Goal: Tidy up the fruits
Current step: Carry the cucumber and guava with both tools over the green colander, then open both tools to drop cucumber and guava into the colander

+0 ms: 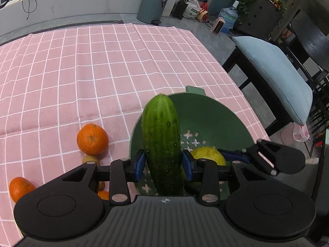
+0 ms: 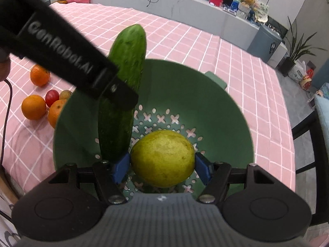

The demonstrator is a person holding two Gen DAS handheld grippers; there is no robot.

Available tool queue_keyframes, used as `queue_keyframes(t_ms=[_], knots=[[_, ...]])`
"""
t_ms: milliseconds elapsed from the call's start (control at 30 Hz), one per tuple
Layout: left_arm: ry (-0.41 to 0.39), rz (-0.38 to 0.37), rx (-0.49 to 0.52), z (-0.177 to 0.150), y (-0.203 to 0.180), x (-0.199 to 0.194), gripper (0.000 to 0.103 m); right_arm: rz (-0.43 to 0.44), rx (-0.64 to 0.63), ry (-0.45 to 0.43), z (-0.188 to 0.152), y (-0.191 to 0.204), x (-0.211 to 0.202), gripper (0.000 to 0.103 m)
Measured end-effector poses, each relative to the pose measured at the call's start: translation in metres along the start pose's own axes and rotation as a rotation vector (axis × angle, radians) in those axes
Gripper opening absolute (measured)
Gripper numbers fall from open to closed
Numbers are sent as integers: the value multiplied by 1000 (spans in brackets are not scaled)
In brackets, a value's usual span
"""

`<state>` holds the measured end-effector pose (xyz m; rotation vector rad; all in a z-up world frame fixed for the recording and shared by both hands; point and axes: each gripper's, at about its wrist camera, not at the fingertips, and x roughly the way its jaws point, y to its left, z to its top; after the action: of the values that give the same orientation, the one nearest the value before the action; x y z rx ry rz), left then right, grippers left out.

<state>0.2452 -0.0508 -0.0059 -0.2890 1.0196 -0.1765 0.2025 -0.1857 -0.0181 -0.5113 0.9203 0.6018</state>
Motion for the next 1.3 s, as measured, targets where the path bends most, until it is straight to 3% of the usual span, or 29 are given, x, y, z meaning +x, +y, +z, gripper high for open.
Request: queue_keyframes(t_ms=[267,400,467,733,967,1100,1300], knots=[[-9,8,32,1,-8,5,43,-7,2,11,2,0,2,65],[-6,5,37,-2,-7,0,47,-25,-1,1,1,0,-2,70],[-17,-5,30,-4,-5,-6,52,-35,14,-33,2,-2,-9,78],[-77,-19,46,-16,-5,-47,52,-29,77,-106,2,4,-36,79],[-179,11,108,-31,4,-99,52,15,250,-232,5,22,-71,79],[-217,54,129,-39,20,-124,52,50,282,-306,10,48,-86,76],[-226,139,124,-54,53,-142,52,84,303,-376,16,90,-92,63]])
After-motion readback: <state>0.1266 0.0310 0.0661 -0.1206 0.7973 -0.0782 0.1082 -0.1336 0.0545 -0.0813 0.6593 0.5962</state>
